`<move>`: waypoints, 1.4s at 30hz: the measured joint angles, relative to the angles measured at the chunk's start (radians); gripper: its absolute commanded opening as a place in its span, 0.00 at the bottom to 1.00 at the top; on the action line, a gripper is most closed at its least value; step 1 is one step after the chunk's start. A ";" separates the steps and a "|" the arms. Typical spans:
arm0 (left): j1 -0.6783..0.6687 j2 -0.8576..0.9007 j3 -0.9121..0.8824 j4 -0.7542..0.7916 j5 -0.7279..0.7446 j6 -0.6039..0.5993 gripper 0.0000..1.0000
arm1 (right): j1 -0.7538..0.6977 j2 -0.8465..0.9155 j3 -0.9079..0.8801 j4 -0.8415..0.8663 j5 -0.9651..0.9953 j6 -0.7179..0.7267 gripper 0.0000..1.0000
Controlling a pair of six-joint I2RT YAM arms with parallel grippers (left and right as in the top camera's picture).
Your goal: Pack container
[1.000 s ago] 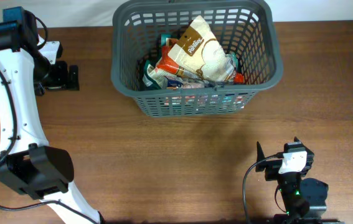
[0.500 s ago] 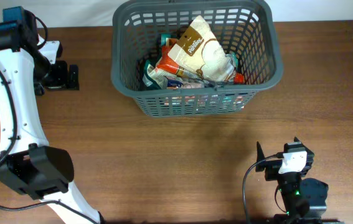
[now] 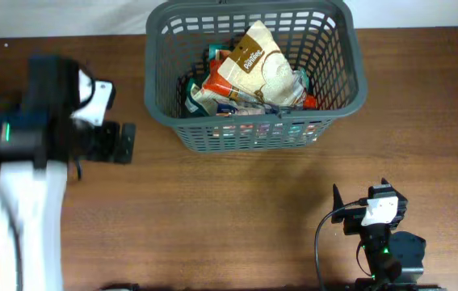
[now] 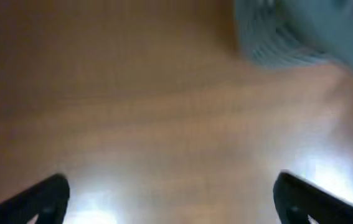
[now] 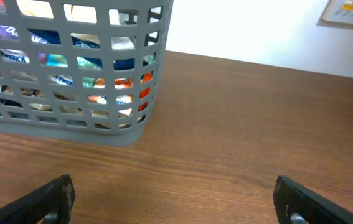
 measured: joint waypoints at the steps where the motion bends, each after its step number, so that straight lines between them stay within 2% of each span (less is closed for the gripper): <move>1: -0.004 -0.079 -0.074 0.078 0.001 0.000 0.99 | 0.000 0.000 0.000 0.000 0.000 0.000 0.99; 9: -0.005 -0.557 -0.592 0.838 0.005 -0.006 0.99 | 0.000 0.000 0.000 0.001 0.000 0.000 0.99; 14: -0.005 -0.803 -0.885 1.135 0.005 -0.006 0.99 | 0.000 0.000 -0.001 0.002 0.000 0.001 0.99; 22: -0.005 -1.061 -1.324 1.391 0.005 -0.009 0.99 | 0.000 0.000 -0.001 0.002 0.000 0.001 0.99; 28: -0.005 -1.189 -1.554 1.546 0.005 -0.009 0.99 | 0.000 0.000 -0.001 0.002 0.000 0.000 0.99; 37: -0.005 -1.265 -1.666 1.555 0.004 -0.009 0.99 | 0.000 0.000 -0.001 0.002 0.000 0.000 0.99; 42: -0.005 -1.314 -1.674 1.464 0.004 -0.009 0.99 | 0.000 0.000 -0.001 0.002 0.000 0.000 0.99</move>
